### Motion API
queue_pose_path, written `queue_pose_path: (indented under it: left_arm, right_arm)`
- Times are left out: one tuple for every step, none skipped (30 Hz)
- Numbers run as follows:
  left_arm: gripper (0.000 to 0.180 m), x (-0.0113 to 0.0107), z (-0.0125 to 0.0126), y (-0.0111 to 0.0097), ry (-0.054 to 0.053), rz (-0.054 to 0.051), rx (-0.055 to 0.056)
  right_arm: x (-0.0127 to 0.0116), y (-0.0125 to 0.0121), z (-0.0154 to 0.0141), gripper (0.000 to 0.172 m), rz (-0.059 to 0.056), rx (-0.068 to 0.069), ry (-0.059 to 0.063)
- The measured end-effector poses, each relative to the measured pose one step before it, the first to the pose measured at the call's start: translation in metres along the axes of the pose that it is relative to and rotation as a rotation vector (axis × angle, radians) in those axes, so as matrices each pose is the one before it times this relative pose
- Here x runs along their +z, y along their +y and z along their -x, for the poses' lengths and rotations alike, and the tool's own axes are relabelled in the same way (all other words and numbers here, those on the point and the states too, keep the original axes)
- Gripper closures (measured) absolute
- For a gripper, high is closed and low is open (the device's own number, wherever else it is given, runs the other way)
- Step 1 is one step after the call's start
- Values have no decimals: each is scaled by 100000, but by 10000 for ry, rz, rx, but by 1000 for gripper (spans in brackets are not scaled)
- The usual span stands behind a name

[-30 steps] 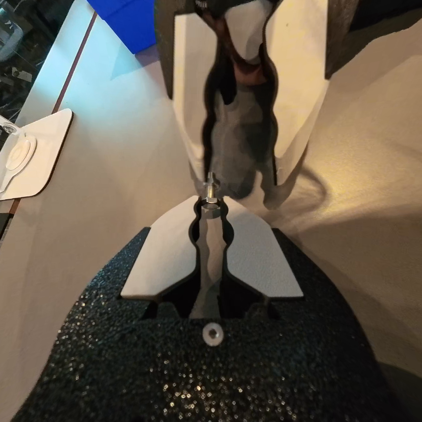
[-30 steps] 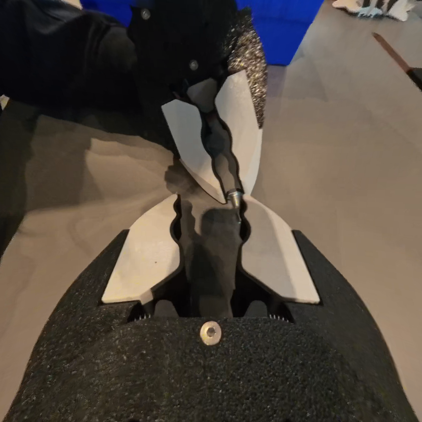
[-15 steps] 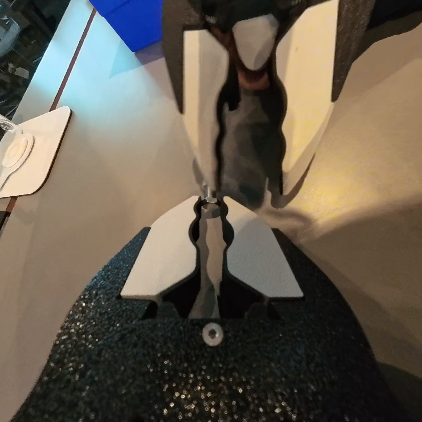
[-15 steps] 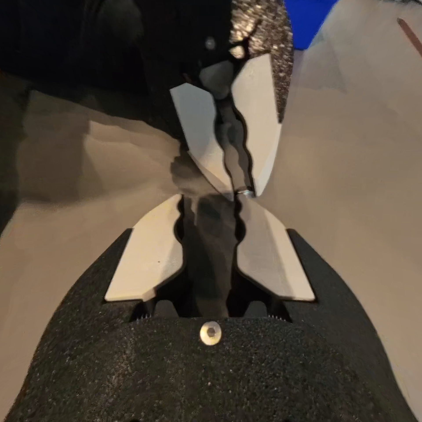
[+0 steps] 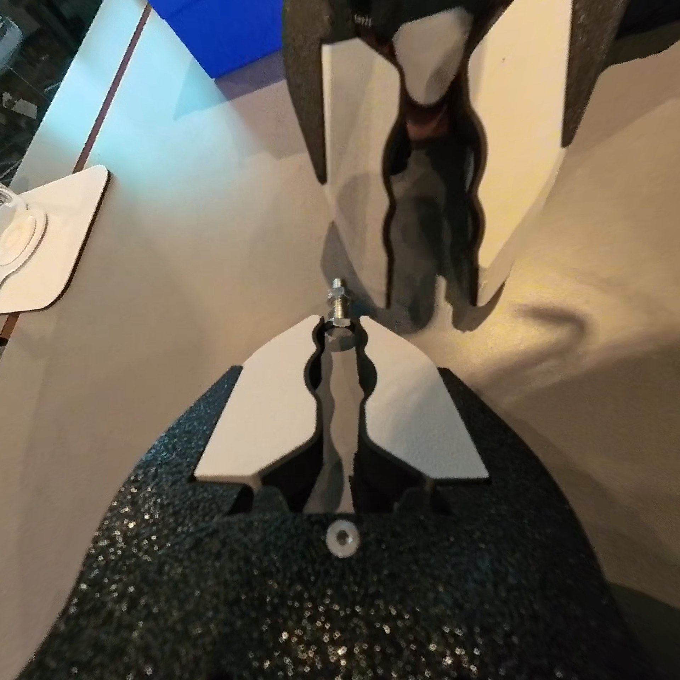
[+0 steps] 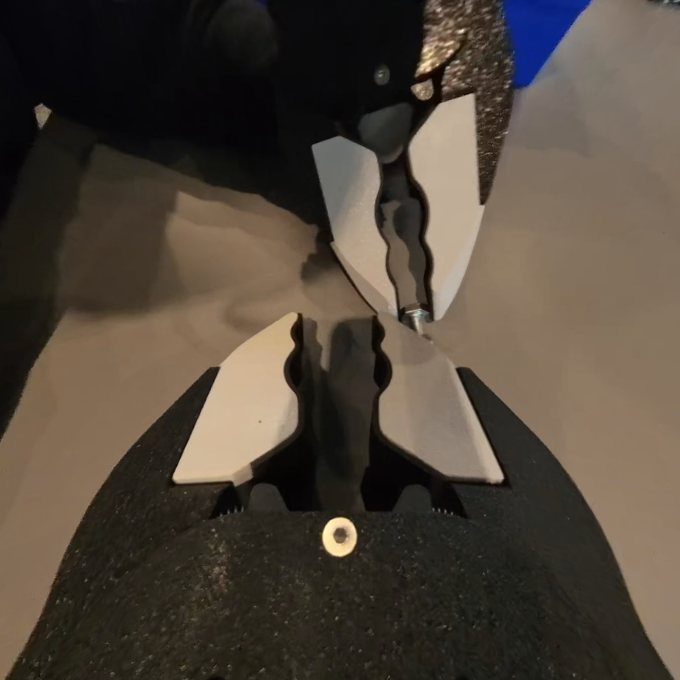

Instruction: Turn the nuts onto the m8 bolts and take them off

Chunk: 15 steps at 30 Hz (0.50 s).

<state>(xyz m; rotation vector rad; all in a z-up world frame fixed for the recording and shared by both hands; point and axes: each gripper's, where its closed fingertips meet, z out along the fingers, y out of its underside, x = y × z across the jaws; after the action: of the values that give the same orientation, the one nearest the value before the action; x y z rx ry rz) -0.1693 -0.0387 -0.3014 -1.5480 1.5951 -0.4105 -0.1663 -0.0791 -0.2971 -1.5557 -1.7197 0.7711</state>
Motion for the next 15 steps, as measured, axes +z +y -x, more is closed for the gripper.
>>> queue_pose_path:
  left_arm:
    - [166, 16, 4, 3, 1, 0, 1]
    - [166, 7, -3, -6, 2, 0, 1]
    - [166, 9, 1, 10, 3, 1, -3]
    - [166, 13, 9, -1, 4, 2, -5]
    - [166, 13, -5, 1, 1, 0, 0]
    - [166, 7, 4, 6, -3, -1, 5]
    - [166, 11, -7, -2, -4, -1, 3]
    - [166, 17, 12, 10, -3, 4, -8]
    - [166, 11, 10, 11, 0, 9, -23]
    - [166, 21, 10, 7, 3, 10, -28]
    - [166, 13, 14, 13, 2, 10, -27]
    - [166, 14, -5, 14, 4, 7, -19]
    - [166, 12, 11, 1, 2, 3, -6]
    - [166, 13, -7, 1, 2, 0, 1]
    - [166, 15, -12, 5, 11, 2, -3]
  right_arm:
    - [-81, -165, -446, 127, -129, 90, 288]
    - [-74, -226, -609, 119, -167, 67, 380]
    - [-43, -174, -508, 117, -127, 34, 330]
    - [8, -52, -328, 118, -35, 14, 220]
    - [74, 87, -257, 119, 81, 39, 185]
    - [147, 179, -90, 120, 158, 6, 71]
    - [147, 189, 34, 120, 172, -59, 20]
    - [120, 163, 110, 121, 144, -120, -7]
    - [68, 139, 302, 127, 110, -169, -119]
    - [-6, 199, 610, 133, 112, -189, -349]
    - [-49, 162, 699, 139, 84, -136, -451]
    - [-63, 3, 273, 146, -22, -3, -198]
    - [-107, -145, -140, 142, -133, 83, 61]
    - [-171, -246, -462, 133, -211, 146, 273]
    - [-178, -345, -447, 128, -281, 103, 242]
